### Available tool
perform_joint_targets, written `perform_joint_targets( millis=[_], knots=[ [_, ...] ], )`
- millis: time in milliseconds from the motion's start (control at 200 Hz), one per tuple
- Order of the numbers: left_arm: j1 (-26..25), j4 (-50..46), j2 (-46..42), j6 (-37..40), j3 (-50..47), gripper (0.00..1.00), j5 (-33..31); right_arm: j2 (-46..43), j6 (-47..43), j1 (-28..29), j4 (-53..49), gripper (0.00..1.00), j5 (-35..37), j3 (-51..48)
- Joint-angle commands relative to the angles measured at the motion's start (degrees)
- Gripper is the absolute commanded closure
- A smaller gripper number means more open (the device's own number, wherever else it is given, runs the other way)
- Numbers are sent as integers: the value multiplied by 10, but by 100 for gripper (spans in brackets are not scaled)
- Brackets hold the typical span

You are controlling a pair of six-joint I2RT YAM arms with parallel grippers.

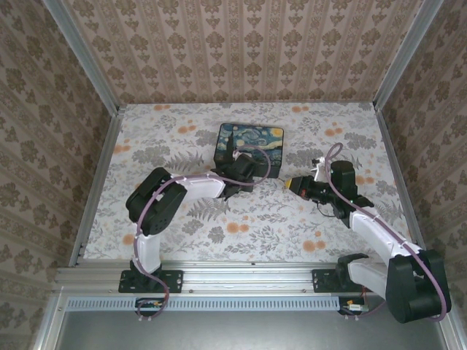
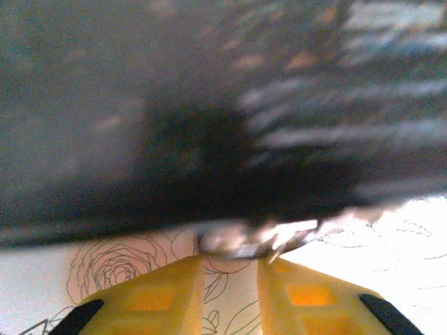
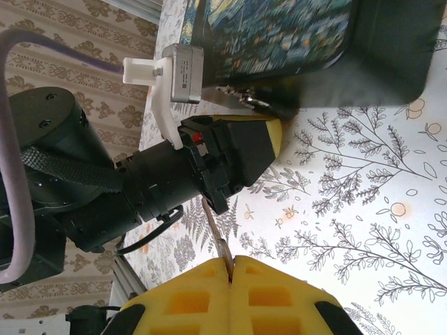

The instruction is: Unlock a padlock with a key

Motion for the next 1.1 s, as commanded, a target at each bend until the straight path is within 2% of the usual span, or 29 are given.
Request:
perform_joint_targets(
  millis=[0, 170, 340, 380, 425, 480, 595, 700, 855, 1095],
  knots=[
    [-4, -67, -13, 2, 42, 75, 22, -5, -20, -4, -28, 100, 2, 3],
    [-4, -220, -33, -2, 109, 80, 68, -9, -53, -4, -73, 100, 6, 18],
    [-4, -309, -52, 6, 152, 80, 88, -35, -83, -5, -112, 100, 27, 27],
    [-4, -327, -51, 5, 159, 75, 81, -40, -84, -5, -111, 100, 27, 24],
    [-4, -336, -48, 2, 158, 60, 73, -43, -83, -5, -105, 100, 26, 18],
    [-4, -322, -47, -8, 143, 48, 70, -44, -82, -5, -97, 100, 25, 10],
    [-5, -263, -34, -27, 117, 38, 70, -40, -83, -7, -91, 100, 21, 1],
    [-5, -196, -22, -36, 100, 38, 43, -39, -84, -10, -90, 100, 11, 2],
    [-4, -112, 8, -38, 91, 44, 22, -38, -83, -13, -91, 100, 5, 8],
    [-4, -81, 35, -45, 87, 46, -15, -36, -78, -14, -86, 100, 1, 11]
  ],
)
